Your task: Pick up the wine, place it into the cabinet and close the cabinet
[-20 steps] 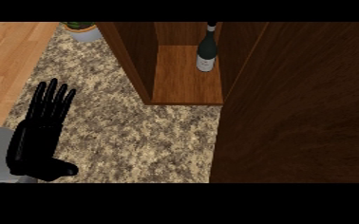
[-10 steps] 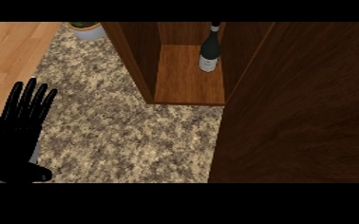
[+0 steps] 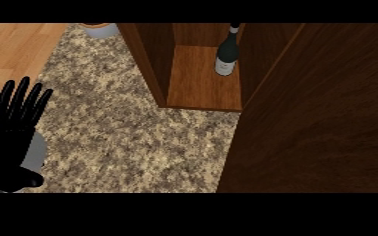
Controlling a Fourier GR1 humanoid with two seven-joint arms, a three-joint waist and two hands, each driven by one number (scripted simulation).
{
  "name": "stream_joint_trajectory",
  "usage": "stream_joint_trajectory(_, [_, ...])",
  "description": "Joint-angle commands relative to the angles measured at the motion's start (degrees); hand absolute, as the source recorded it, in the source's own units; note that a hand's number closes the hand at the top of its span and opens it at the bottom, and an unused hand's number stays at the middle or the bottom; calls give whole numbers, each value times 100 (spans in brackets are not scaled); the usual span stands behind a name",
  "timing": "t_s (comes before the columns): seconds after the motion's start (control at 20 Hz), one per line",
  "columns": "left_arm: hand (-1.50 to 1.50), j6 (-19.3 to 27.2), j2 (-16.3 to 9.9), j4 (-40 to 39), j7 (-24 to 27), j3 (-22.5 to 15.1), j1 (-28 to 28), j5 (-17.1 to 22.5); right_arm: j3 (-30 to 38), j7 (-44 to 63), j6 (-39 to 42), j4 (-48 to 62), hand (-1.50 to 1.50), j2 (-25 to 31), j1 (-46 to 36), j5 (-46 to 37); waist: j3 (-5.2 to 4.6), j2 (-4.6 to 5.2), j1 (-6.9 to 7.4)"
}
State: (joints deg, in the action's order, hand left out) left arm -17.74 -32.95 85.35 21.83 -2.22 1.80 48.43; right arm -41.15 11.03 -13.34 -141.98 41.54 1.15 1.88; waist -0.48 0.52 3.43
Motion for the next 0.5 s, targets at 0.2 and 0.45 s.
stream_joint_trajectory(0.2, [-150,-316,-165,-216,-93,148,-147,144,-456,1119,-162,484,150,-1701,-1532,624,-10,17,173])
stream_joint_trajectory(0.45, [-150,-586,-216,-624,38,281,-107,84,-234,2107,-445,1595,150,-2998,-3117,550,1,-20,-15])
